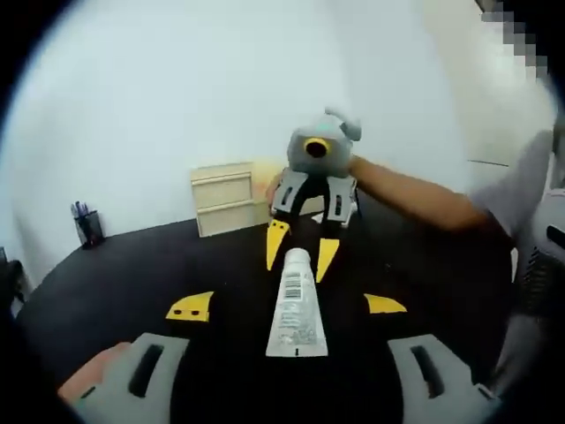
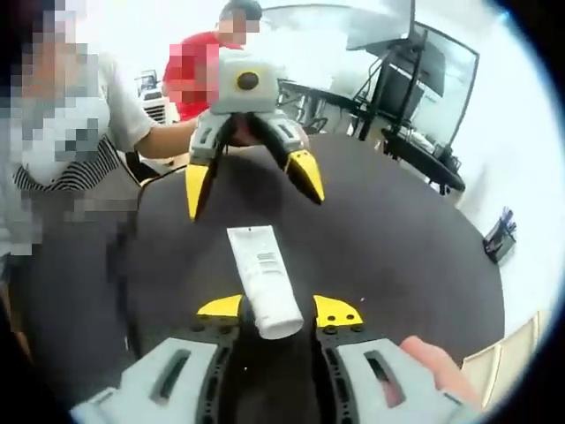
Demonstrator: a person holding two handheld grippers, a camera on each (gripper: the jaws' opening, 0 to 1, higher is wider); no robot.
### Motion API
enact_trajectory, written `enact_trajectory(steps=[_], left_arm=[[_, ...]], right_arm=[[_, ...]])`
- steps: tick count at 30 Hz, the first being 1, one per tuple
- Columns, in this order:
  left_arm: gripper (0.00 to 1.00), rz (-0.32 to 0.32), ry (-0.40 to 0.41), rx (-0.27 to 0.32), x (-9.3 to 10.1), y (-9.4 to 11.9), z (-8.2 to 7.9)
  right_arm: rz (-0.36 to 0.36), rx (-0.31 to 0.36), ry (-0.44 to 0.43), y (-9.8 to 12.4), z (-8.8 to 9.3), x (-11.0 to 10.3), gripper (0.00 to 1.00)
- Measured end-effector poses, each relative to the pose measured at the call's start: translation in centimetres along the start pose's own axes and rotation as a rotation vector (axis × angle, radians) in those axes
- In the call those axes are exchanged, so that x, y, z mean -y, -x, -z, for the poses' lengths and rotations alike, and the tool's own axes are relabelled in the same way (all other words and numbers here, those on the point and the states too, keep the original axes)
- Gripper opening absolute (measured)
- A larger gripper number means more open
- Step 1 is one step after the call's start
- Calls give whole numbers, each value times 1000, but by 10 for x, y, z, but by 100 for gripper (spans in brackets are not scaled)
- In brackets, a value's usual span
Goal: Open the drawer, pick up the cosmetic bottles from the table one by one, place them into the drawer, release the gripper, close the drawer, and move the gripper away
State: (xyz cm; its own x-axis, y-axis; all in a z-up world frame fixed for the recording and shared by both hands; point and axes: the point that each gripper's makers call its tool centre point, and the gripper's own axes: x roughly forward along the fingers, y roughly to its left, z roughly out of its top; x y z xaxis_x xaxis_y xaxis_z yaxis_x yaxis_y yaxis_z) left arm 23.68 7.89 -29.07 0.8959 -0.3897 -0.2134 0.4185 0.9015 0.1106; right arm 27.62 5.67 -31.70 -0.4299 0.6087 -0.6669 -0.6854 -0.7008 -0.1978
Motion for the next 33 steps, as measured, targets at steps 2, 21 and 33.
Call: enact_trajectory(steps=[2, 21, 33], left_arm=[[55, -14, 7, 33, -3, 0, -5], [57, -30, -60, -15, 8, -13, 2], [48, -244, -223, 36, -12, 7, -12]], right_arm=[[4, -8, 15, -3, -1, -2, 25], [-3, -26, -79, -9, -12, -12, 18], [31, 87, -213, 12, -39, 10, 17]])
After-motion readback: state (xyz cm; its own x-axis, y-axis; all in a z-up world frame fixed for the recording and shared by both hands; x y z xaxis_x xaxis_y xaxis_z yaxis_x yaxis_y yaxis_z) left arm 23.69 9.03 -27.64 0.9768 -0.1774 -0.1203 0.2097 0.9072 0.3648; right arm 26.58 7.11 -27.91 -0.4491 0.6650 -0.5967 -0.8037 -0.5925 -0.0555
